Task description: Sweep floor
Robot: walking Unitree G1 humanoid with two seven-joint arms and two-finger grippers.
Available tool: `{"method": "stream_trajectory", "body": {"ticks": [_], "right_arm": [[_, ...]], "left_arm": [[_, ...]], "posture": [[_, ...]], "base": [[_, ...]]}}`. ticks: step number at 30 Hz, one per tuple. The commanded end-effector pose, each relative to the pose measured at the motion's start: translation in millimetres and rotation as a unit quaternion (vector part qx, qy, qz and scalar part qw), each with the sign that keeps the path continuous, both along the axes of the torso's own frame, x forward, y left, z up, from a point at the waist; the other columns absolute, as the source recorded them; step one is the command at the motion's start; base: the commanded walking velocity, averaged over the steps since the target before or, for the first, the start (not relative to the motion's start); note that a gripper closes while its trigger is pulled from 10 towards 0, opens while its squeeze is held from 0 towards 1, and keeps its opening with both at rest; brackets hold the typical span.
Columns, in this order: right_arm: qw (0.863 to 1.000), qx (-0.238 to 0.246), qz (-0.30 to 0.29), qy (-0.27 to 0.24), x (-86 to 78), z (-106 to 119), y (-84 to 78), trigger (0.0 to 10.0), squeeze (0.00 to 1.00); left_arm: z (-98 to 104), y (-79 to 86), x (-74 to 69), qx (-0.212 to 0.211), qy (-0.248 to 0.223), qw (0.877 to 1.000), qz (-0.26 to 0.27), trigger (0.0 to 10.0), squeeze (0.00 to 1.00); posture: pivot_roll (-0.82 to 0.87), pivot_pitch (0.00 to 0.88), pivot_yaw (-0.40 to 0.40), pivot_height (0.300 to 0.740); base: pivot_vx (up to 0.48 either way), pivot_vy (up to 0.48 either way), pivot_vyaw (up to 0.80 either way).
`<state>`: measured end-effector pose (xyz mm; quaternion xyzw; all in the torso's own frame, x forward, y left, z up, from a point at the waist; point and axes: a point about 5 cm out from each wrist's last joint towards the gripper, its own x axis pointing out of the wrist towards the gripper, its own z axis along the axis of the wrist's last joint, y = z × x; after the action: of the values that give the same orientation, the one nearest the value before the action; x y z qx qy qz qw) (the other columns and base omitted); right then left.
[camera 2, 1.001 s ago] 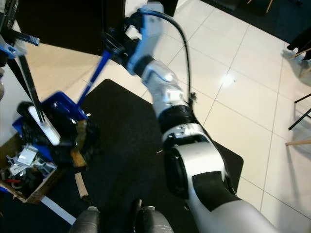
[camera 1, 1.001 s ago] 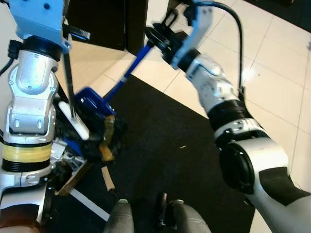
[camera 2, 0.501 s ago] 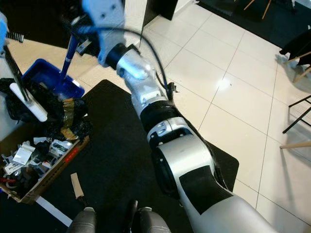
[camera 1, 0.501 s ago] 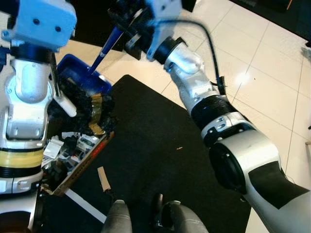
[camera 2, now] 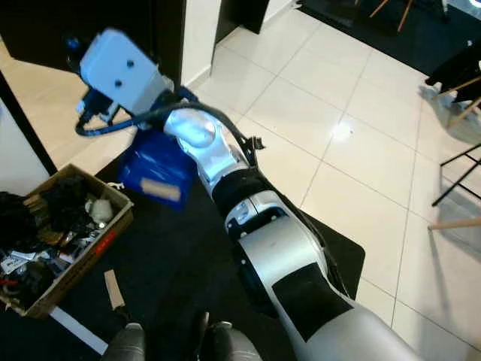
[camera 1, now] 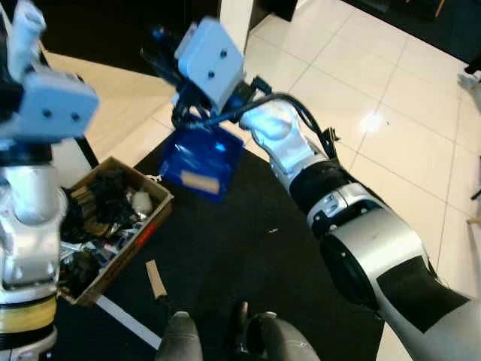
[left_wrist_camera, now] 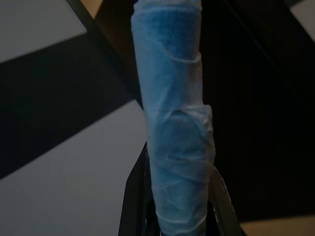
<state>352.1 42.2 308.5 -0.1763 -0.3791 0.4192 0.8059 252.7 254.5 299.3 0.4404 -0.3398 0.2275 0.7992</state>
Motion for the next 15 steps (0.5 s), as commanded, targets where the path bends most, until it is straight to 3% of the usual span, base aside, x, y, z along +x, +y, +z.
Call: {"method": "stream_trajectory", "body": {"ticks": [1,2,3,4,5,6,7,8,10,11,15], "right_arm": [[0.999,0.034,0.015,-0.031,-8.0,10.1,4.8,10.0,0.0],[0.999,0.034,0.015,-0.031,-8.0,10.1,4.8,10.0,0.0],[0.999,0.047,0.002,-0.025,-4.0,13.8,-0.6,10.0,0.0],[0.998,0.056,-0.007,-0.021,-1.3,16.2,-4.2,10.0,0.0],[0.998,0.056,-0.007,-0.021,-1.3,16.2,-4.2,10.0,0.0],[0.997,0.068,-0.018,-0.015,2.3,19.3,-9.7,10.0,0.0],[0.997,0.078,-0.028,-0.012,5.3,21.7,-14.8,10.0,0.0],[0.997,0.078,-0.028,-0.012,5.3,21.7,-14.8,10.0,0.0],[0.994,0.101,-0.051,0.0,12.8,25.5,-28.9,10.0,0.0],[0.994,0.101,-0.051,0.0,12.8,25.5,-28.9,10.0,0.0],[0.992,0.107,-0.062,0.005,15.7,23.5,-35.3,10.0,0.0]], "left_arm": [[2.8,-6.5,-0.2,-0.024,-0.005,0.999,-0.035,10.0,0.0],[2.8,-6.5,-0.2,-0.024,-0.005,0.999,-0.035,10.0,0.0],[-3.9,-5.5,7.1,-0.126,0.034,0.986,-0.099,10.0,0.0],[-9.2,-7.2,12.4,-0.194,0.061,0.967,-0.151,10.0,0.0],[-9.2,-7.2,12.4,-0.194,0.061,0.967,-0.151,10.0,0.0],[-10.4,-9.5,15.7,-0.267,0.081,0.937,-0.209,10.0,0.0],[-6.4,-11.4,15.4,-0.294,0.09,0.919,-0.245,10.0,0.0],[-6.4,-11.4,15.4,-0.294,0.09,0.919,-0.245,10.0,0.0],[13.2,-14.5,13.1,-0.334,0.102,0.873,-0.339,10.0,0.0],[13.2,-14.5,13.1,-0.334,0.102,0.873,-0.339,10.0,0.0],[33.2,-15.1,10.3,-0.371,0.084,0.824,-0.42,10.0,0.0]], "posture": [[0.38,0.165,-0.19,0.74],[0.38,0.165,-0.19,0.74],[0.38,0.162,-0.187,0.74],[0.38,0.162,-0.187,0.74],[0.38,0.162,-0.187,0.74],[0.37,0.163,-0.184,0.74],[0.37,0.163,-0.184,0.74],[0.37,0.163,-0.184,0.74],[0.37,0.161,-0.179,0.74],[0.37,0.161,-0.179,0.74],[0.37,0.158,-0.177,0.74]], "base": [[0.0,0.0,0.0],[0.0,0.0,0.0],[0.0,0.0,0.0],[0.0,0.0,0.0],[0.0,0.0,0.0],[0.0,0.0,0.0],[0.0,0.0,0.0],[0.0,0.0,0.0],[0.0,0.0,0.0],[0.0,0.0,0.0],[0.0,0.0,0.0]]}}
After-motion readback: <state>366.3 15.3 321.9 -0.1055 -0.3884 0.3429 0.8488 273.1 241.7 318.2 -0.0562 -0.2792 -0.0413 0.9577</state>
